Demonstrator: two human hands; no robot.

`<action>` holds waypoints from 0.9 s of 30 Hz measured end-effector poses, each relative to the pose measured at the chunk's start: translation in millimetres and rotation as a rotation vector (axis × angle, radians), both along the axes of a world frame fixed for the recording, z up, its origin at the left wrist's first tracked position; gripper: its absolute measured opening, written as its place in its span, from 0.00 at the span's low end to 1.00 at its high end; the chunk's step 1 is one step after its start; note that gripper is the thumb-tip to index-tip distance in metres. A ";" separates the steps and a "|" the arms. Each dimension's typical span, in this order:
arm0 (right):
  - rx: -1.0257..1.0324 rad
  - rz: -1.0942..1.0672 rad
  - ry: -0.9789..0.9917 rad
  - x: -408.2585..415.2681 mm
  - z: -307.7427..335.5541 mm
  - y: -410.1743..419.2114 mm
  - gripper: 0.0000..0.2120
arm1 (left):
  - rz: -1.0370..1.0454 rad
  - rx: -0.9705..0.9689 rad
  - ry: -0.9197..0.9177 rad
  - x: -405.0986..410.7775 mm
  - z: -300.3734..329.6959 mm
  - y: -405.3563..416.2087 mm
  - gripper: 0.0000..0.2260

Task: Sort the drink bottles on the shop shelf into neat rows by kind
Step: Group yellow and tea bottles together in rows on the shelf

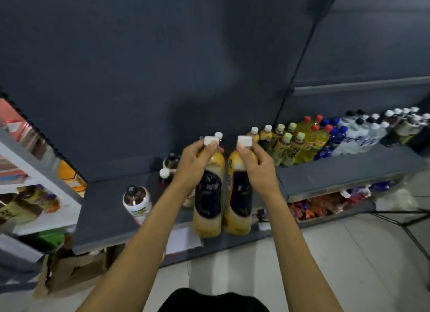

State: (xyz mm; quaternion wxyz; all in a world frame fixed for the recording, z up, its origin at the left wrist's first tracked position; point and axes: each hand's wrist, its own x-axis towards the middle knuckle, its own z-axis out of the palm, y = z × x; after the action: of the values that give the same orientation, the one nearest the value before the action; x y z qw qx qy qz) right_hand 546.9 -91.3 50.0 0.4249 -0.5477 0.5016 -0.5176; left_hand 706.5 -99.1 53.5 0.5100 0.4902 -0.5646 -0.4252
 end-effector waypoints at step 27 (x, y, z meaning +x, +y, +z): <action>0.172 -0.266 -0.053 -239.3 -85.7 -18.0 0.14 | -0.051 0.247 -0.001 -263.9 -80.6 -35.1 0.13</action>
State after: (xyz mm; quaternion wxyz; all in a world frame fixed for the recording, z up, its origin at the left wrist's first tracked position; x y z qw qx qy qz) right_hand 307.6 -109.2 -35.6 0.4109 -0.4244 0.6008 -0.5386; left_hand 442.6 -134.2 -27.1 0.4344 0.5350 -0.5206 -0.5040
